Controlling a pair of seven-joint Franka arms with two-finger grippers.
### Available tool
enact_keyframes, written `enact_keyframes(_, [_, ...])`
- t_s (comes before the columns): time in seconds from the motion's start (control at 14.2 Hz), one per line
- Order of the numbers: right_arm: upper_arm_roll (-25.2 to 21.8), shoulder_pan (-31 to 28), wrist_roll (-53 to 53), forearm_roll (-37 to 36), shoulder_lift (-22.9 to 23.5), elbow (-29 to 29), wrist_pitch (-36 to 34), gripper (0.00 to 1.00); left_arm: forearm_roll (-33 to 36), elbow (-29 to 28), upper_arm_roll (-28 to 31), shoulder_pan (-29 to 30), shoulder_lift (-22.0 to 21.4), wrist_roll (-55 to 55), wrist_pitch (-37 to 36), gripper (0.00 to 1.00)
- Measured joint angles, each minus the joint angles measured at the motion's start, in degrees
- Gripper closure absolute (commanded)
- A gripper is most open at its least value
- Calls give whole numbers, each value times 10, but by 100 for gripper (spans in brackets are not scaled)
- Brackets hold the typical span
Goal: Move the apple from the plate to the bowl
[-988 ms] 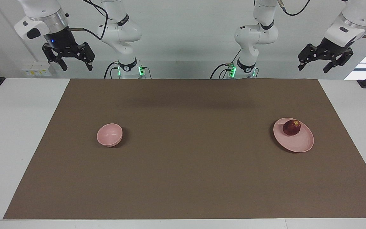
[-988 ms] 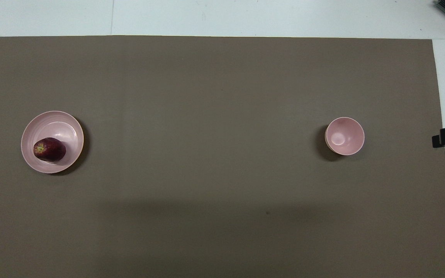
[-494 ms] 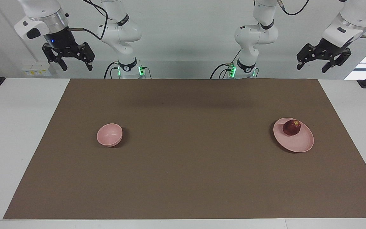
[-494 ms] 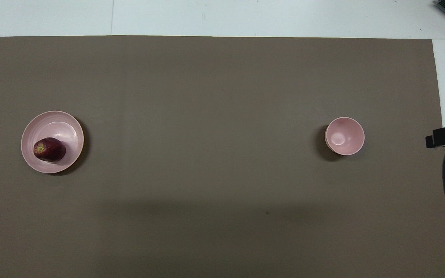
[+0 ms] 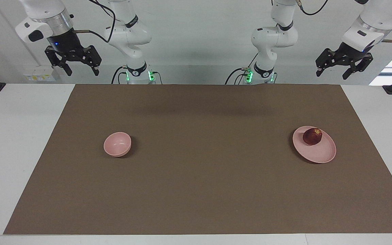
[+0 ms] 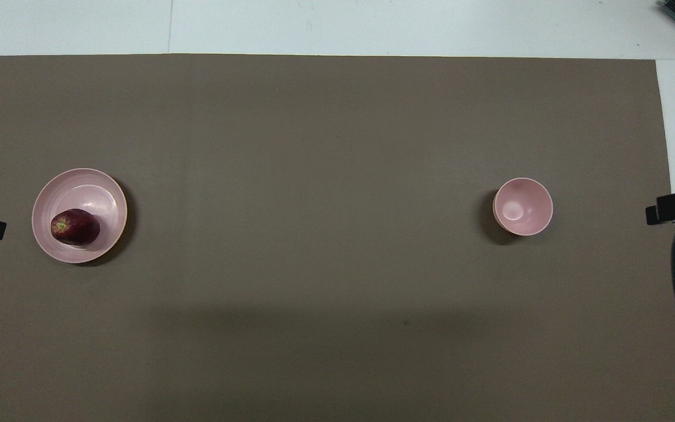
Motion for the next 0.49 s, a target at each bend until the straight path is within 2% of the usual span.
enact_keyframes(0.28, [0, 0, 0, 0, 0, 0, 0, 0, 0, -35, 1, 0, -9, 0, 28, 0])
enact_keyframes(0.49, [0, 0, 0, 0, 0, 0, 0, 0, 0, -76, 5, 1, -8, 0, 79, 0])
